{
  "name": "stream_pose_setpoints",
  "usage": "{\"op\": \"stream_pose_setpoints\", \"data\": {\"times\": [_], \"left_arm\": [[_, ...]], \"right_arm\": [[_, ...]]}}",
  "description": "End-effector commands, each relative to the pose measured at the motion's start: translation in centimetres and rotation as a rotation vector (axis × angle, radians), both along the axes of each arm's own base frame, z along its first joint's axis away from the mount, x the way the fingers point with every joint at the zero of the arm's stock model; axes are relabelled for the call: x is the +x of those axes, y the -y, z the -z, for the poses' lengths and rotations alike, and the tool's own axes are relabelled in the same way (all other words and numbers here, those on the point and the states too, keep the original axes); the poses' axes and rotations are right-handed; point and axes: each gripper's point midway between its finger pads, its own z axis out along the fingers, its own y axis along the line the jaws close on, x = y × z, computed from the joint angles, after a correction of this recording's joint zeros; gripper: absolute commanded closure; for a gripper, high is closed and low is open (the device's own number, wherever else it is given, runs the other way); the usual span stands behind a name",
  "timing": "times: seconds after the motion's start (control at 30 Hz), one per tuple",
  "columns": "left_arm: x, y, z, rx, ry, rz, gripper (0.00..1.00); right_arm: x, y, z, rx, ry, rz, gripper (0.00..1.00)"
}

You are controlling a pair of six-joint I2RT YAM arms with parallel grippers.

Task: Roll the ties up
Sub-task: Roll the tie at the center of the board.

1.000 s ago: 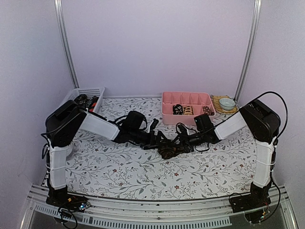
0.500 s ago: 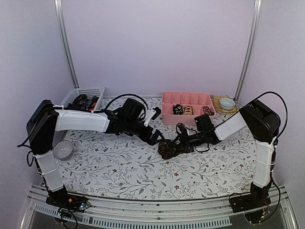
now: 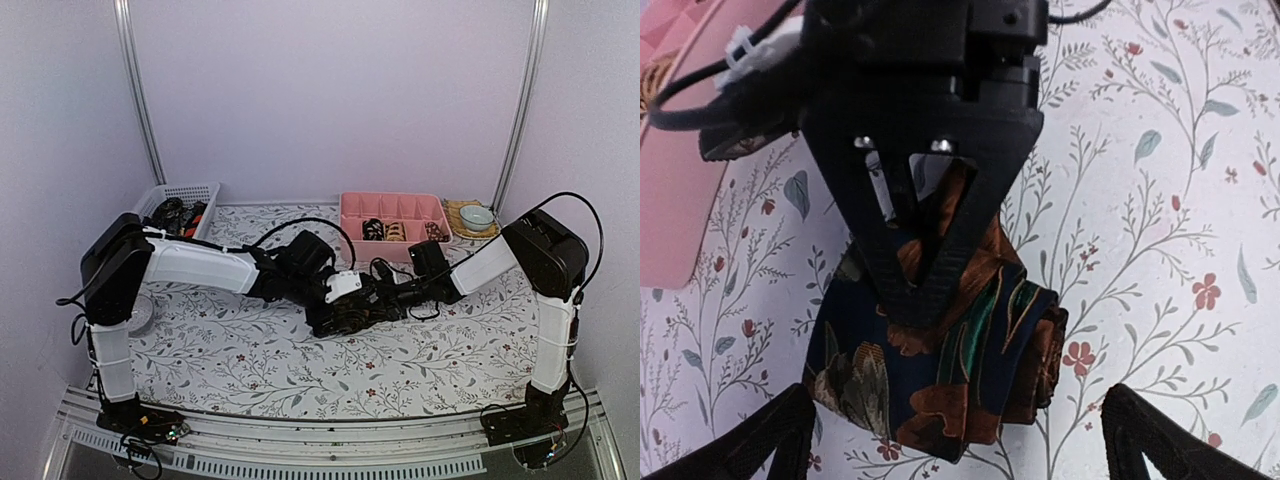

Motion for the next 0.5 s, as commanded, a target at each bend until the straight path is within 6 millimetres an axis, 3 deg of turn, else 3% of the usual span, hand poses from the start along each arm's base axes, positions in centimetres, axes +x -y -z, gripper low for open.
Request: {"op": "stream_pose_setpoints", "data": {"times": [0.0,0.3,0.47], "left_arm": [[0.2,0.6,2.4,0.086,0.080,0.035,0.00],[3.0,0.1,2.2,0.135,0.237,-0.070,0.00],[3.2,0.2,1.3,0.107,0.274,-0.080,0.03]], "right_arm": [[-2.0,2.6,6.0,-0.182,-0.139,0.066,0.55],[-2.1,2.5,6.4,-0.175,-0.149,0.057,0.55],[-2.2,2.3,6.7,-0.170,-0.160,0.048,0.55]]}}
